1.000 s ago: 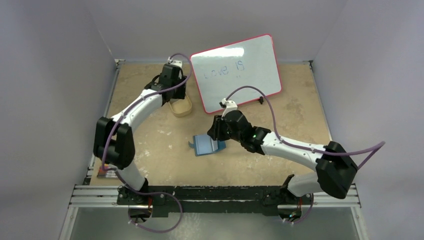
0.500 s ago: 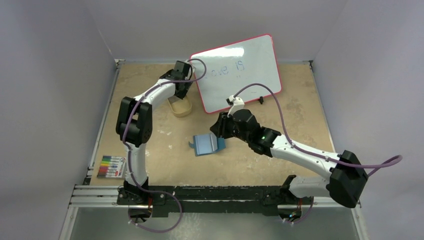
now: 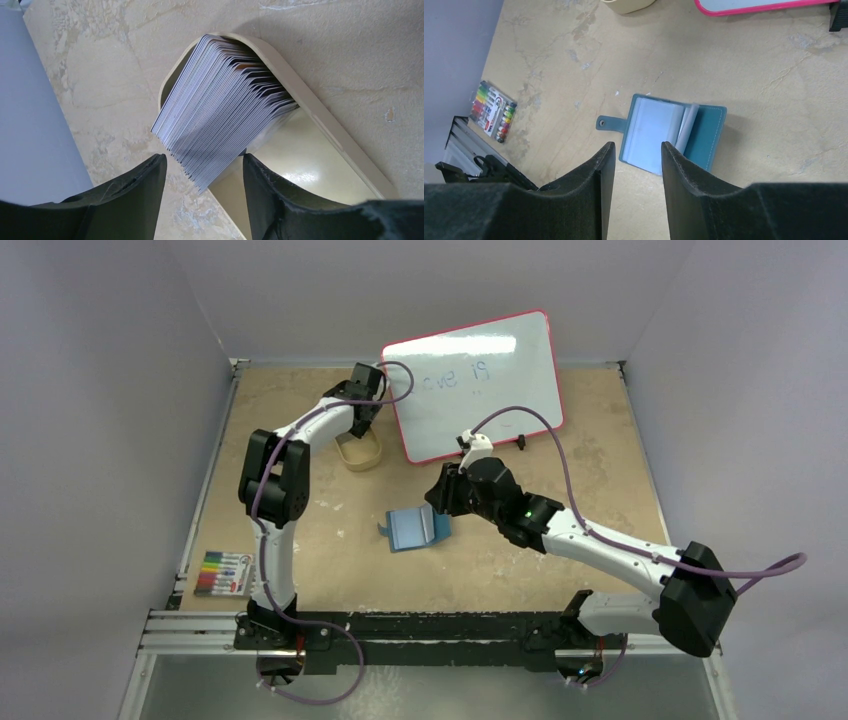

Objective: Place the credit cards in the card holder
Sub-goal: Pick up the credit card from the storage box.

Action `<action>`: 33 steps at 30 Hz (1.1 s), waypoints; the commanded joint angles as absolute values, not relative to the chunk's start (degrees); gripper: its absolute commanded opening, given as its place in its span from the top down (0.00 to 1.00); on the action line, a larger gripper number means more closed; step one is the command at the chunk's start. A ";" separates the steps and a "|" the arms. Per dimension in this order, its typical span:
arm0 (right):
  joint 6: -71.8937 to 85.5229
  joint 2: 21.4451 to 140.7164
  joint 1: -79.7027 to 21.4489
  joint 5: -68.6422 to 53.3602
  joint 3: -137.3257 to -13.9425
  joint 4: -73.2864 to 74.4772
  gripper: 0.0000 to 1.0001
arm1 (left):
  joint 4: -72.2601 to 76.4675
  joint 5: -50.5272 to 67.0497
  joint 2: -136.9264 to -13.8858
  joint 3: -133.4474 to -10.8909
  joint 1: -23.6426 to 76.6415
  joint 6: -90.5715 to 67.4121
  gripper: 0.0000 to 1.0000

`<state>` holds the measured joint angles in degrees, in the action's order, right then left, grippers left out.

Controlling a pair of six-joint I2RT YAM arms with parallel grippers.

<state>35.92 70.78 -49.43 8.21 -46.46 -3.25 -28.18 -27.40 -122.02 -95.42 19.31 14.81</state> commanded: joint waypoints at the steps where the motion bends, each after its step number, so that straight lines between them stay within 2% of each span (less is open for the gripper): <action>1: 35.38 68.97 -49.02 9.75 -46.47 -4.09 0.58 | -26.52 -30.41 -122.27 -98.14 19.07 16.59 0.46; 9: 35.45 69.27 -48.95 9.58 -46.16 -4.29 0.58 | -27.06 -31.39 -122.00 -98.30 19.33 17.23 0.62; 18: 35.55 68.91 -48.88 9.45 -45.76 -4.48 0.57 | -28.26 -31.89 -121.97 -99.65 20.16 17.35 0.71; 29: 35.96 68.09 -48.87 8.52 -45.26 -5.16 0.57 | -33.28 -30.24 -120.11 -101.56 20.98 15.08 0.95; 33: 36.10 68.20 -48.86 6.71 -44.78 -6.17 0.57 | -38.65 -27.92 -117.50 -102.43 21.48 11.10 0.99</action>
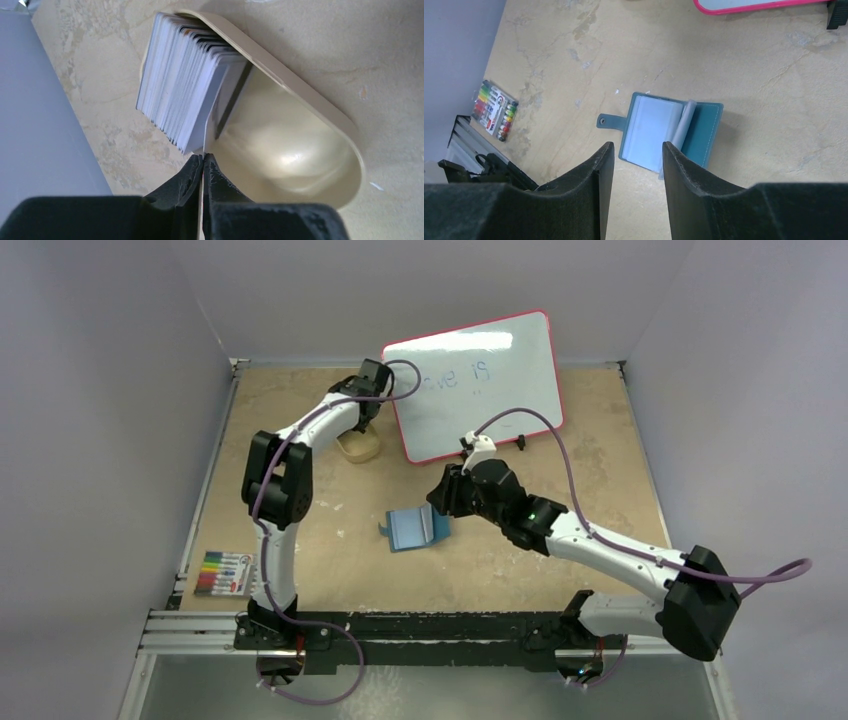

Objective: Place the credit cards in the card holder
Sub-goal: Pick up the credit card from the storage box.

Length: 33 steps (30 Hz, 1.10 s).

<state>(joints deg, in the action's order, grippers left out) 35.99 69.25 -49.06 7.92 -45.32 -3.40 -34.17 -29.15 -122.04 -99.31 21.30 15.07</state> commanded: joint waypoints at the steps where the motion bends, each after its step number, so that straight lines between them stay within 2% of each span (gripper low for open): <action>1: 36.19 68.30 -48.82 6.02 -44.51 -6.64 0.57 | -39.70 -27.07 -116.42 -102.41 21.45 10.03 1.00; 10: 37.24 69.19 -46.13 -2.57 -42.58 -12.38 0.55 | -45.10 -18.67 -106.18 -99.38 21.46 0.88 1.00; 15: 37.06 67.89 -41.82 -9.30 -41.64 -16.05 0.55 | -41.93 -1.42 -97.70 -91.78 21.41 -6.37 1.00; 21: 39.33 65.45 -35.17 -20.07 -40.39 -23.02 0.55 | -38.31 13.43 -89.78 -85.49 21.27 -12.26 1.00; 27: 44.51 66.25 -30.26 -29.30 -39.55 -32.47 0.54 | -18.95 38.17 -80.18 -69.38 21.25 -26.77 1.00; 33: 52.24 71.39 -26.68 -36.38 -37.10 -46.66 0.55 | 1.33 46.40 -74.02 -55.06 21.22 -44.00 1.00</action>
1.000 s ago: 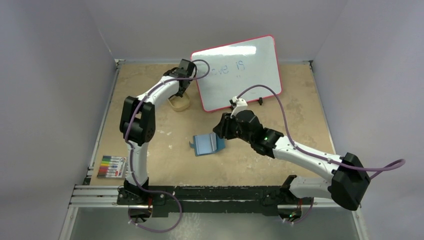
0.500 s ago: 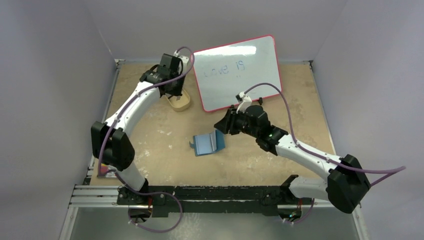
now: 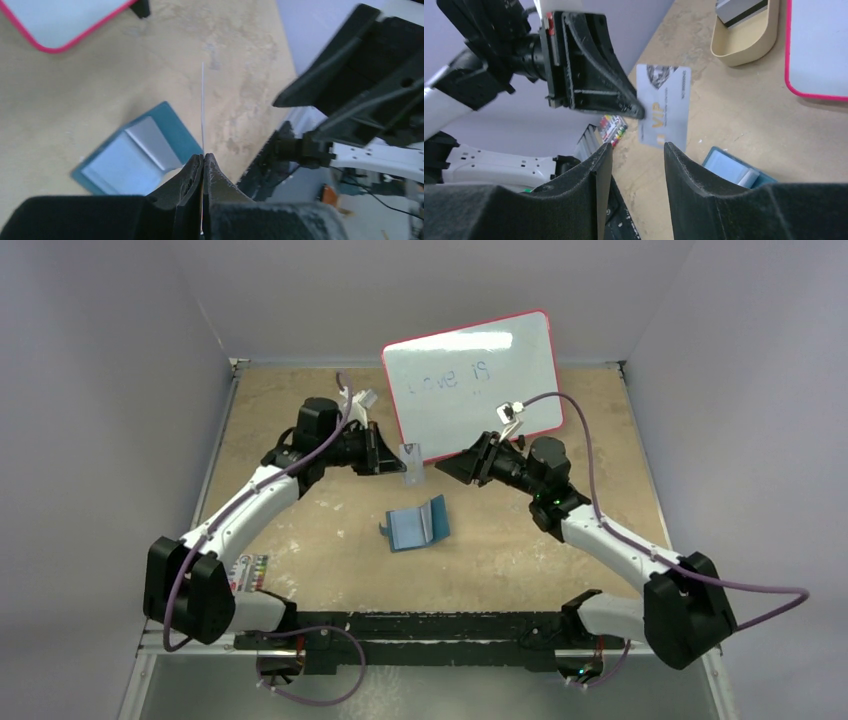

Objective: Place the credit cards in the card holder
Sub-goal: Pick up the credit card from the storage box.

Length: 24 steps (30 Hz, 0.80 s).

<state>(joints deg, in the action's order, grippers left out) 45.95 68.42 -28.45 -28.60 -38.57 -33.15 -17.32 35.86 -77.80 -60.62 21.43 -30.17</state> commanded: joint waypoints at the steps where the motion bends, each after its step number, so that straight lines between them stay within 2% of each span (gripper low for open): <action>1: 53.65 72.56 -26.24 -37.48 -36.63 -49.04 0.55 | 2.80 46.77 -73.62 -53.88 21.24 -45.09 1.00; 5: 58.50 75.74 -25.67 -39.44 -35.29 -57.22 0.56 | 7.84 48.59 -72.68 -50.54 21.20 -49.23 1.00; 12: 58.60 78.16 -25.70 -40.01 -35.93 -56.91 0.56 | 12.14 48.94 -70.58 -48.35 21.30 -52.72 1.00; 15: 58.75 78.52 -25.70 -40.79 -35.82 -58.35 0.59 | 14.13 48.87 -70.31 -47.19 21.34 -54.51 1.00; 20: 59.50 79.16 -25.68 -42.29 -35.86 -60.43 0.74 | 14.70 48.04 -70.63 -45.73 21.27 -55.26 1.00; 24: 59.93 79.72 -25.67 -42.74 -35.56 -62.17 0.93 | 13.80 47.41 -70.89 -45.10 21.29 -55.28 1.00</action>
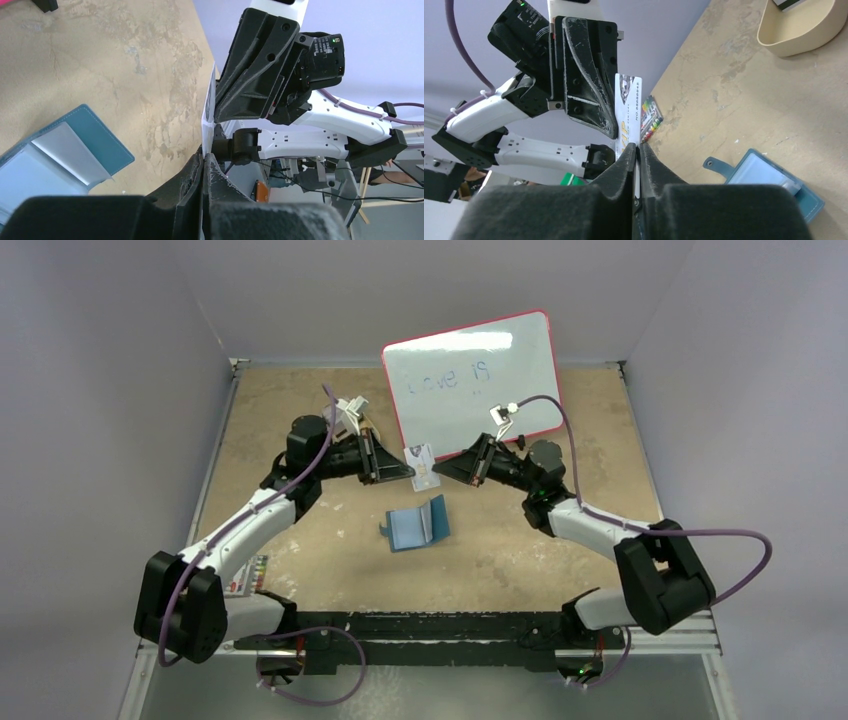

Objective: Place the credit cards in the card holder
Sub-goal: Pick up the credit card from the storage box.

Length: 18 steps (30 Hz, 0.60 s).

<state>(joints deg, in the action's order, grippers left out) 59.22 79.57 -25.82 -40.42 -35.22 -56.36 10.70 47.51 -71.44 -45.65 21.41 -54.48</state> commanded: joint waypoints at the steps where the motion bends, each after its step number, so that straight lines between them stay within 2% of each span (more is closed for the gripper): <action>1: 60.07 79.90 -25.68 -43.03 -35.44 -62.55 0.97 | 13.45 47.18 -70.78 -44.97 21.32 -55.18 0.97; 2: 60.23 80.16 -25.67 -43.32 -35.31 -63.01 1.00 | 12.83 46.92 -70.72 -44.81 21.30 -54.77 0.94; 6: 60.80 80.59 -25.68 -43.60 -34.23 -64.24 1.00 | 7.14 45.13 -69.92 -44.90 21.33 -50.90 0.80; 8: 60.38 80.45 -25.66 -43.02 -33.42 -63.62 1.00 | -0.29 41.11 -69.33 -45.89 21.18 -47.30 0.71; 10: 59.71 80.00 -25.69 -41.85 -32.34 -62.18 1.00 | -8.08 35.53 -68.78 -47.58 21.23 -42.60 0.65; 15: 56.01 78.06 -26.84 -36.48 -30.67 -52.57 1.00 | -22.47 17.35 -67.39 -48.87 21.21 -35.48 0.56; 18: 53.34 77.61 -29.52 -31.94 -31.13 -45.84 1.00 | -22.52 14.91 -67.82 -45.85 21.29 -36.23 0.53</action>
